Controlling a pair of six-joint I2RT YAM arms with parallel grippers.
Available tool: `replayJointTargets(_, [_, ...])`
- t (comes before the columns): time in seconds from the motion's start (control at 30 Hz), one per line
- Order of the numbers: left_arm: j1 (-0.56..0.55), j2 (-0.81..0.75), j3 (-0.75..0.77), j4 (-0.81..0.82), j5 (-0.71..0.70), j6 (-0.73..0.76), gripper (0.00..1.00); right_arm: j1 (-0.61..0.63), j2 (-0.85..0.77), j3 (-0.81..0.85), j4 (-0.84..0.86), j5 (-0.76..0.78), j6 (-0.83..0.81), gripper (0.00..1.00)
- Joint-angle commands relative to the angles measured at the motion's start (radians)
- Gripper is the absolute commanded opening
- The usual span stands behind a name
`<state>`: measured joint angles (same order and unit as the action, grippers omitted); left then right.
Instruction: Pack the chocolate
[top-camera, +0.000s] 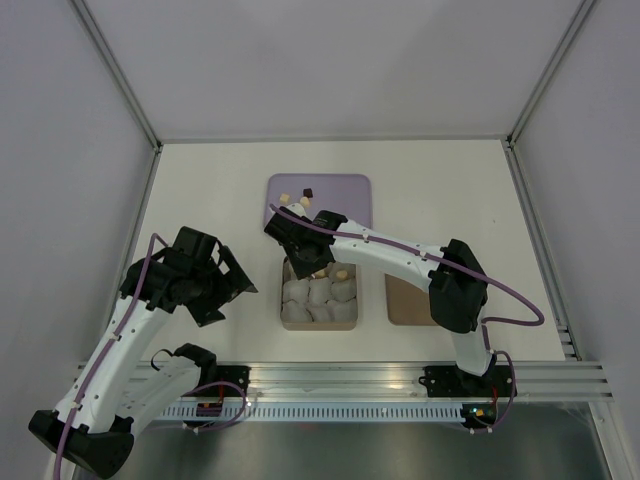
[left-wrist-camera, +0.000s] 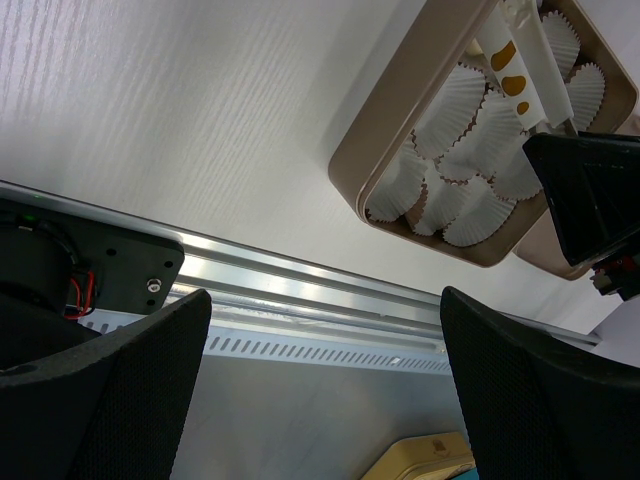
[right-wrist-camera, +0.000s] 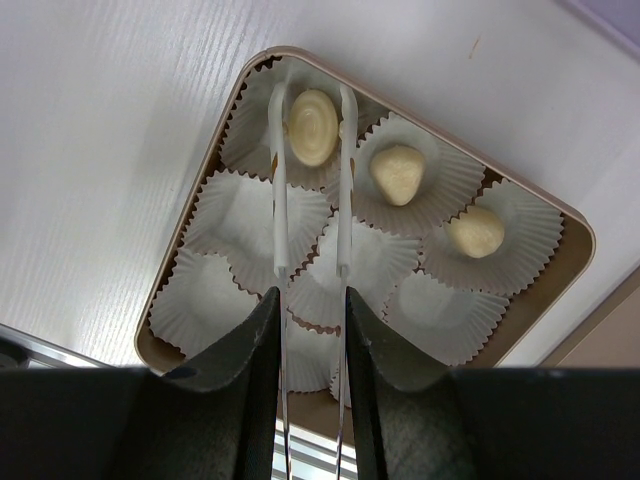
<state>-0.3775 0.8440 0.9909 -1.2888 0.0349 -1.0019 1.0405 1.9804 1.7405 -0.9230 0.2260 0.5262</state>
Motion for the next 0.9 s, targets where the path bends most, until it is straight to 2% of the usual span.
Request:
replayJointTargets(0.0, [-0.003,-0.006,-0.005,-0.01,0.007,-0.02,1.0,-0.002,0.003,0.005,0.029,0.012,-0.006,0.31])
replayJointTargets(0.4, [-0.004,-0.016,-0.005,-0.014,0.007,-0.024,1.0,-0.002,-0.003,0.013,0.027,0.021,0.001,0.42])
replayJointTargets(0.87, [-0.003,-0.01,0.002,-0.014,0.008,-0.02,1.0,-0.004,-0.011,0.093,-0.011,0.039,-0.003,0.4])
